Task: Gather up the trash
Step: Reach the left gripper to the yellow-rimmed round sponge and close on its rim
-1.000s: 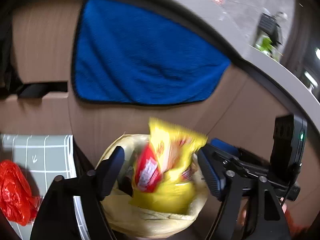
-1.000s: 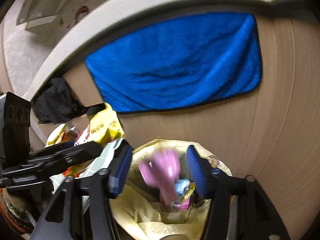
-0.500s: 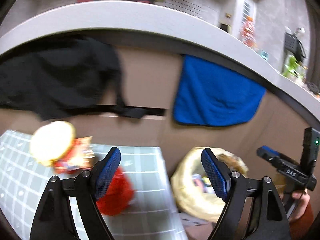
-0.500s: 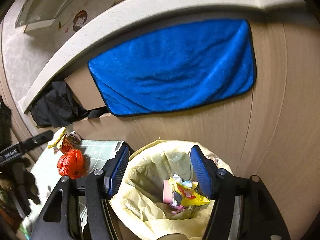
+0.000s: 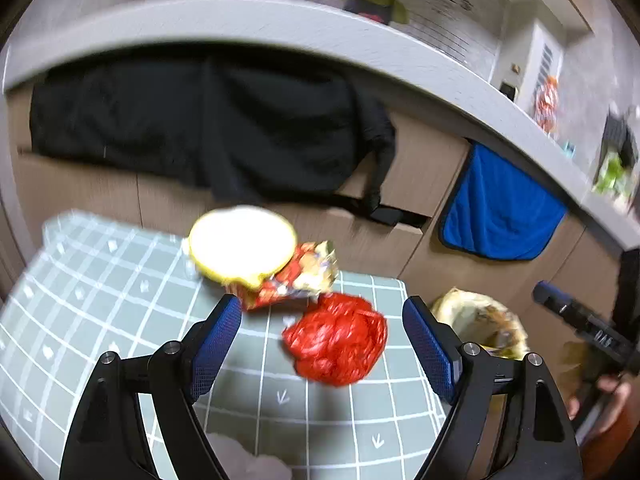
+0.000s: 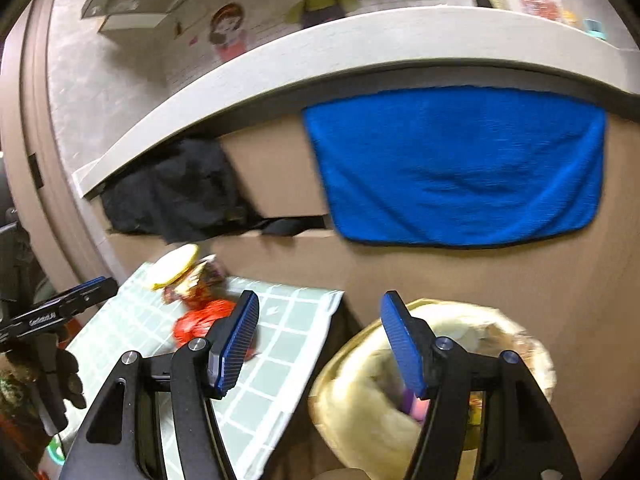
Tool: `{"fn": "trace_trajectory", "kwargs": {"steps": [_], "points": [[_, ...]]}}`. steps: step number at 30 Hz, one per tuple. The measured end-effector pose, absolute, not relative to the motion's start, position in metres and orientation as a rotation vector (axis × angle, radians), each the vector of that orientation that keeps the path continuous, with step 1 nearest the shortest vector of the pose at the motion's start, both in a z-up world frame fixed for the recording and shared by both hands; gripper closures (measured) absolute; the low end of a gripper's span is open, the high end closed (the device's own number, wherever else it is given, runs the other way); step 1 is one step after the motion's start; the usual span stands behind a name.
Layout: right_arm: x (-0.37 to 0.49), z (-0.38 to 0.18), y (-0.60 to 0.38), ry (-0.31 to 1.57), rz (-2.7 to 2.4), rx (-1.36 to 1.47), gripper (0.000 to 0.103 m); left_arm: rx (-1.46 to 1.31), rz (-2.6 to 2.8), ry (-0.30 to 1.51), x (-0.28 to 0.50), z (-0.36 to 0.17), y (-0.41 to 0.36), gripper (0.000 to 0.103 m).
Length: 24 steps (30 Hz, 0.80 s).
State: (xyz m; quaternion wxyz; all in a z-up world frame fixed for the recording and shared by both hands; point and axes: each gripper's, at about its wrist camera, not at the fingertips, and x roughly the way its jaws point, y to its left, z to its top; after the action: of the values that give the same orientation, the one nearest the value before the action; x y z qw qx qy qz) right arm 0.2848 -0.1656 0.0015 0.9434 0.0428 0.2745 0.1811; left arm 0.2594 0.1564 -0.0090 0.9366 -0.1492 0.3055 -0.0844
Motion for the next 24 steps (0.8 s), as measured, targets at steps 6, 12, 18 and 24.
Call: {"fn": "trace_trajectory", "kwargs": {"steps": [6,12,18,24], "points": [[0.280,-0.015,-0.125,0.610,0.426,0.039,0.042,-0.488,-0.217,0.717,0.285,-0.045,0.208,0.020],[0.288,-0.041,-0.097,0.686,0.468,0.016,0.042,-0.749,-0.239,0.767,0.346,-0.063,0.252,0.020],[0.296,-0.060,-0.094,0.743,0.477,0.039,0.042,-0.932,-0.260,0.899,0.394,-0.097,0.259,0.028],[0.297,-0.069,-0.105,0.770,0.468,0.079,0.042,-0.898,-0.306,0.867,0.372,-0.085,0.257,0.081]]}}
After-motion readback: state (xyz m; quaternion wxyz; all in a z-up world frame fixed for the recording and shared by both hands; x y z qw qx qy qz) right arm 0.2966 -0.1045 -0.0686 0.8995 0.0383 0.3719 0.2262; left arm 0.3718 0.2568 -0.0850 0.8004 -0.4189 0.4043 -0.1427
